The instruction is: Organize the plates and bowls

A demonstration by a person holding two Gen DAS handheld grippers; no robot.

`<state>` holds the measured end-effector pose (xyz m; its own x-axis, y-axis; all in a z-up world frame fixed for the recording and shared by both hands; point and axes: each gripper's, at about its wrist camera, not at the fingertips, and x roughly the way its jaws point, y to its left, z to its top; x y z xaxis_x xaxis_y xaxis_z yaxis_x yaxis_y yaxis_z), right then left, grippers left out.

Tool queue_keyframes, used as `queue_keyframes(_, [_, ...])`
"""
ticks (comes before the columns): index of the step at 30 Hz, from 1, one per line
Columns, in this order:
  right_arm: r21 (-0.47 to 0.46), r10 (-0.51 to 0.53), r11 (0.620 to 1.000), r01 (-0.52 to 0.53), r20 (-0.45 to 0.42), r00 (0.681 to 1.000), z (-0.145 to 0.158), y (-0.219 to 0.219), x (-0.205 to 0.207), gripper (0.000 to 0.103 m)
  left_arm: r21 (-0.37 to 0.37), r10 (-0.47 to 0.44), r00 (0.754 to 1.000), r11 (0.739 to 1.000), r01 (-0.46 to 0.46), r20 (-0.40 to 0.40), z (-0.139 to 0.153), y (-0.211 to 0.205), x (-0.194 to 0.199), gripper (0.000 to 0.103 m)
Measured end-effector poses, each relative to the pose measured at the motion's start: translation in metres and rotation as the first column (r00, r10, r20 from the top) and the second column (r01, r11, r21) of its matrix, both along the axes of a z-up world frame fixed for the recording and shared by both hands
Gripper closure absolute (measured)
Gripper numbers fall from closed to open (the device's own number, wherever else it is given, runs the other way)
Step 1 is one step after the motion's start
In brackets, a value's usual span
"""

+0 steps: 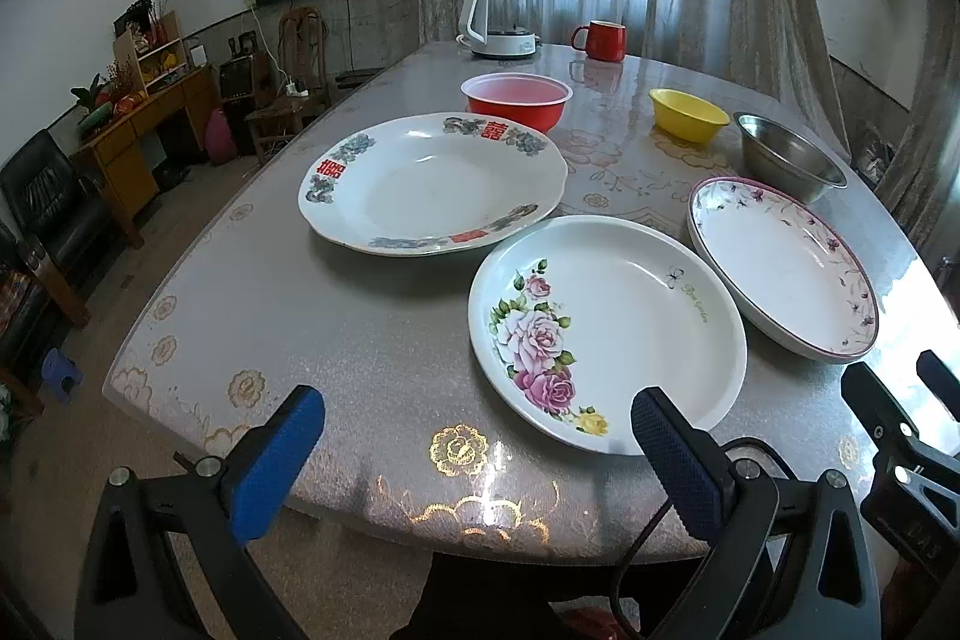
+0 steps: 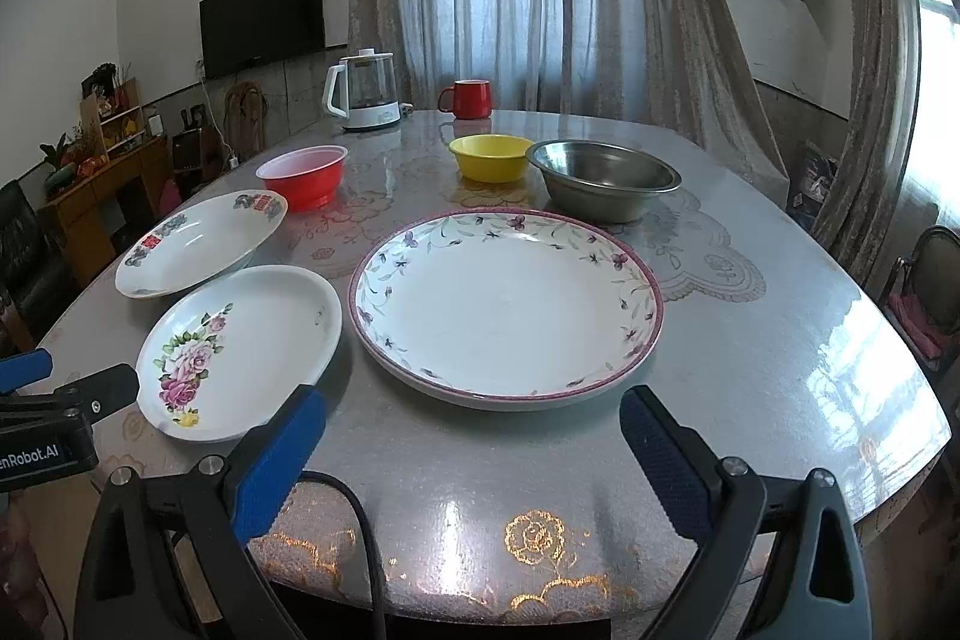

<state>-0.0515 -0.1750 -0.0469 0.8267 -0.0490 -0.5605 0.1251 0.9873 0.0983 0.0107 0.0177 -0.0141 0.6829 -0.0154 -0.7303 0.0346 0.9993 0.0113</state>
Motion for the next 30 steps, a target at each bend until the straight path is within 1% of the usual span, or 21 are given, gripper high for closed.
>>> queue_keyframes(8, [0.002, -0.007, 1.0, 0.007, -0.008, 1.0, -0.0006, -0.0016, 0.0011, 0.003, -0.009, 0.01, 1.0, 1.0, -0.01, -0.013, -0.0021, 0.0023, 0.0039, 0.0])
queue_keyframes(26, [-0.002, -0.007, 1.0, 0.007, -0.02, 1.0, -0.0016, 0.0006, 0.0033, 0.003, -0.011, 0.01, 1.0, 1.0, -0.01, -0.012, -0.0022, 0.005, 0.0047, 0.0])
queue_keyframes(30, [-0.001, -0.005, 1.0, 0.005, -0.021, 1.0, -0.0018, 0.0007, 0.0033, 0.003, -0.025, -0.001, 1.0, 1.0, 0.0, -0.018, -0.0026, 0.007, 0.0054, 0.0])
